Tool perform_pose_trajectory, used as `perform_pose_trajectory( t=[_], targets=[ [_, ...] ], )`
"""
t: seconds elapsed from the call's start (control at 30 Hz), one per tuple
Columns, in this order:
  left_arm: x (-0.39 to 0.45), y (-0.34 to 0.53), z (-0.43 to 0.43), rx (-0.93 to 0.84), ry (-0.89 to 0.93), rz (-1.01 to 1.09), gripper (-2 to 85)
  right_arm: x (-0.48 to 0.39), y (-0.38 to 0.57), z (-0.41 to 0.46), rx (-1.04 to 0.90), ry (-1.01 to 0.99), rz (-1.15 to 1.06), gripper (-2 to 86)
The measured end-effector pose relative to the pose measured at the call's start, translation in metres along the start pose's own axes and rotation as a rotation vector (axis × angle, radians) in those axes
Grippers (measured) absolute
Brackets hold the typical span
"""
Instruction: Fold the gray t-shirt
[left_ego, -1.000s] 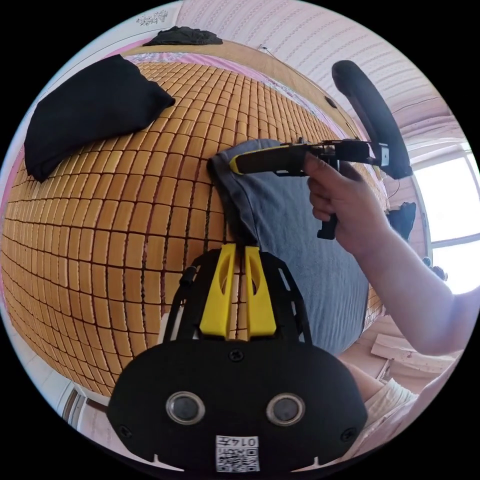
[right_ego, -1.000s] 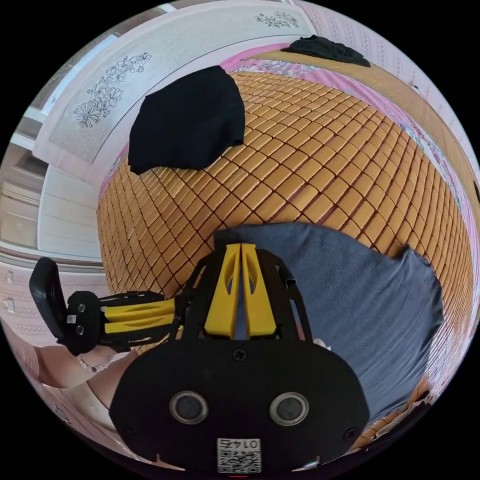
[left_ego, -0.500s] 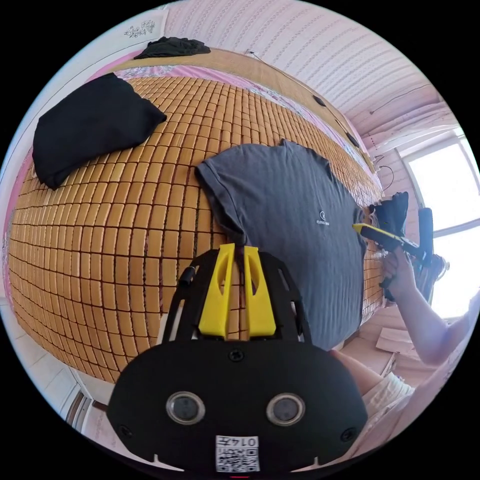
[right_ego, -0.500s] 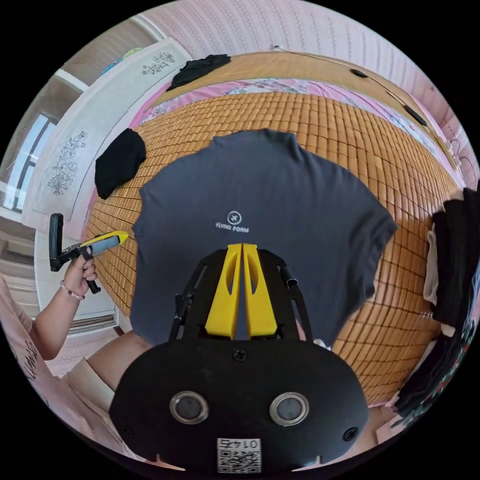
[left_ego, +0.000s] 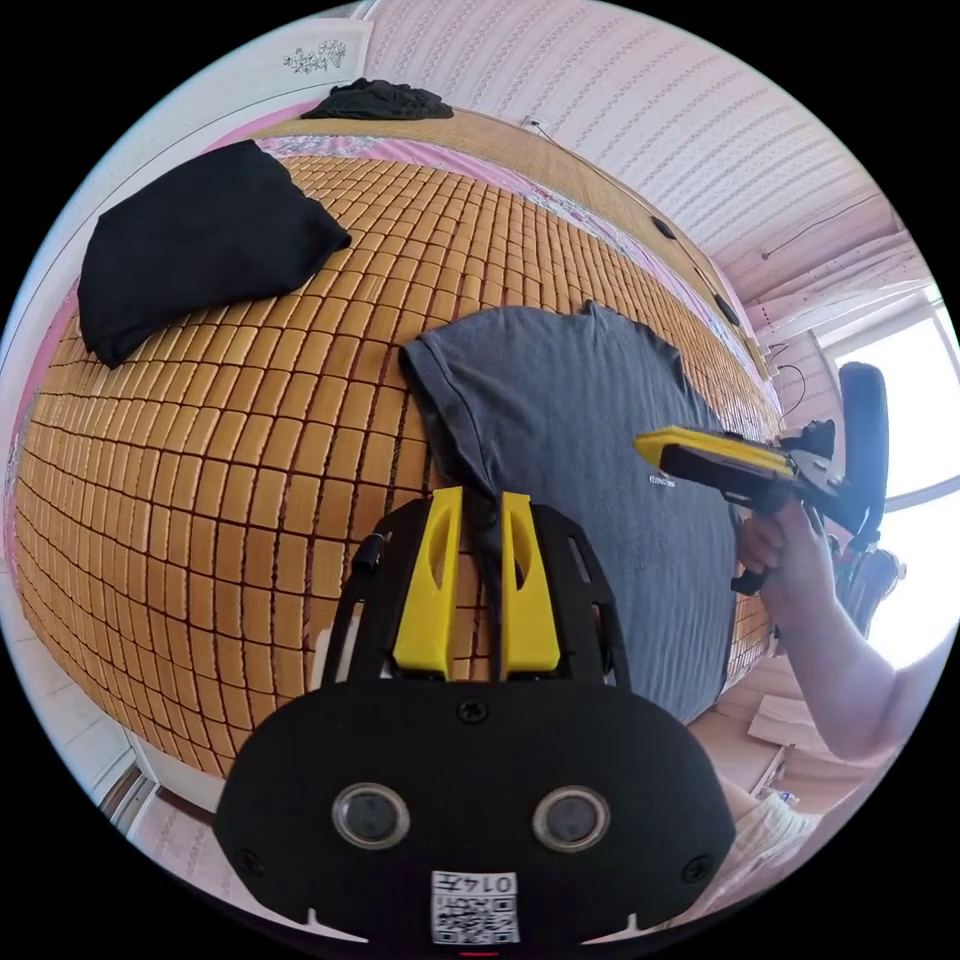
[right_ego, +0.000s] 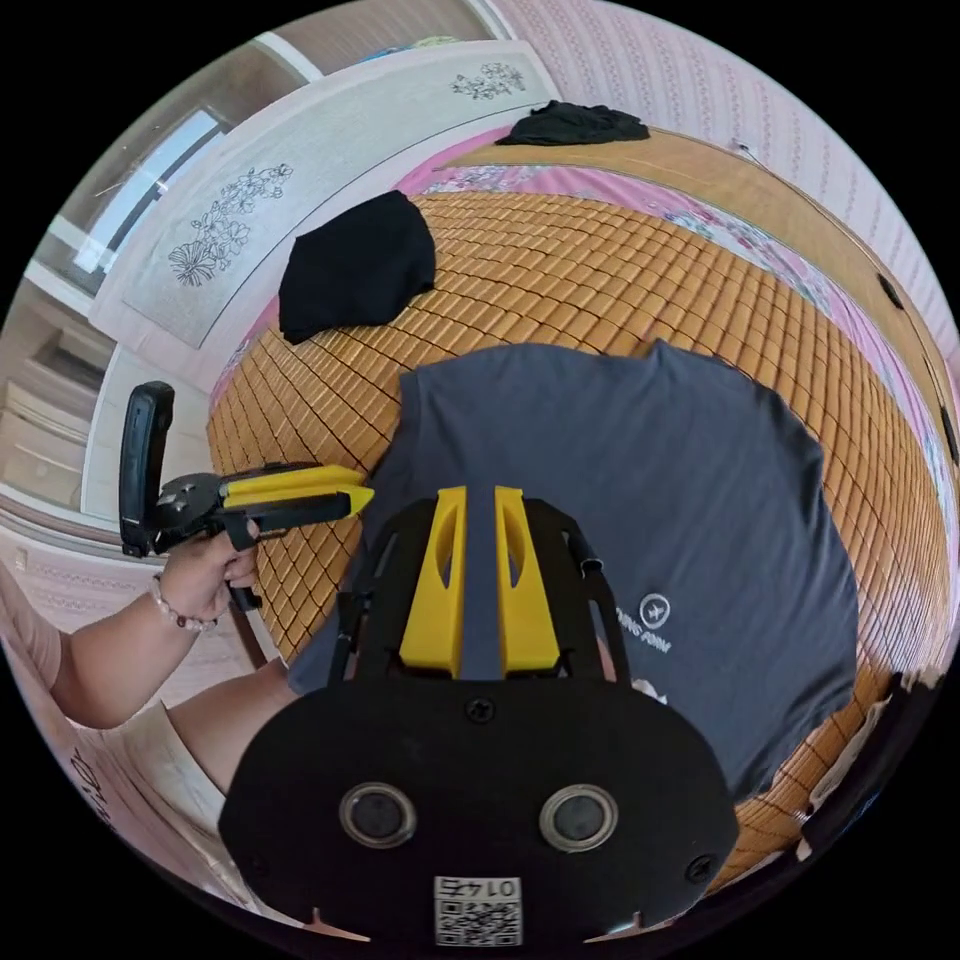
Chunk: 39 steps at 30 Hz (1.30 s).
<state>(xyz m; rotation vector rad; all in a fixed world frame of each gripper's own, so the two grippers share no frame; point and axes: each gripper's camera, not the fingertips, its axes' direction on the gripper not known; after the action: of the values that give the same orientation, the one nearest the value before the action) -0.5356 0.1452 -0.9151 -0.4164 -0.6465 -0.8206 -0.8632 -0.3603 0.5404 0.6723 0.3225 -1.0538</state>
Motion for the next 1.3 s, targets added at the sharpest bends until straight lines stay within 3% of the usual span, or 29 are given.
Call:
perform_pose_trajectory(
  t=[0.27,0.4,0.53,0.83,1.03,1.17,1.3],
  targets=[
    [-0.022,0.002,0.028,0.002,0.046,-0.049,4.1,-0.069,-0.084,0.058,-0.082,0.032,-0.161,8.3],
    [-0.024,0.000,0.036,0.000,0.076,-0.036,3.7,-0.084,-0.092,0.075,-0.115,0.028,-0.153,7.8],
    [-0.025,-0.005,0.046,-0.009,0.107,-0.037,3.4,-0.096,-0.085,0.079,-0.092,0.165,-0.141,1.2],
    [-0.020,-0.014,0.070,-0.020,0.171,-0.052,2.1,-0.102,-0.074,0.061,-0.083,0.149,-0.122,-0.1],
    [0.008,-0.021,0.079,-0.022,0.123,-0.020,2.2,-0.067,-0.053,-0.008,0.078,-0.006,0.004,0.2],
    [0.049,-0.019,0.060,0.119,0.167,0.106,3.8,-0.015,-0.012,-0.078,0.174,-0.057,0.210,0.3],
    [0.098,-0.017,0.072,0.086,0.209,0.290,6.3,0.022,0.022,-0.082,0.035,0.059,0.295,0.3]
  ],
)
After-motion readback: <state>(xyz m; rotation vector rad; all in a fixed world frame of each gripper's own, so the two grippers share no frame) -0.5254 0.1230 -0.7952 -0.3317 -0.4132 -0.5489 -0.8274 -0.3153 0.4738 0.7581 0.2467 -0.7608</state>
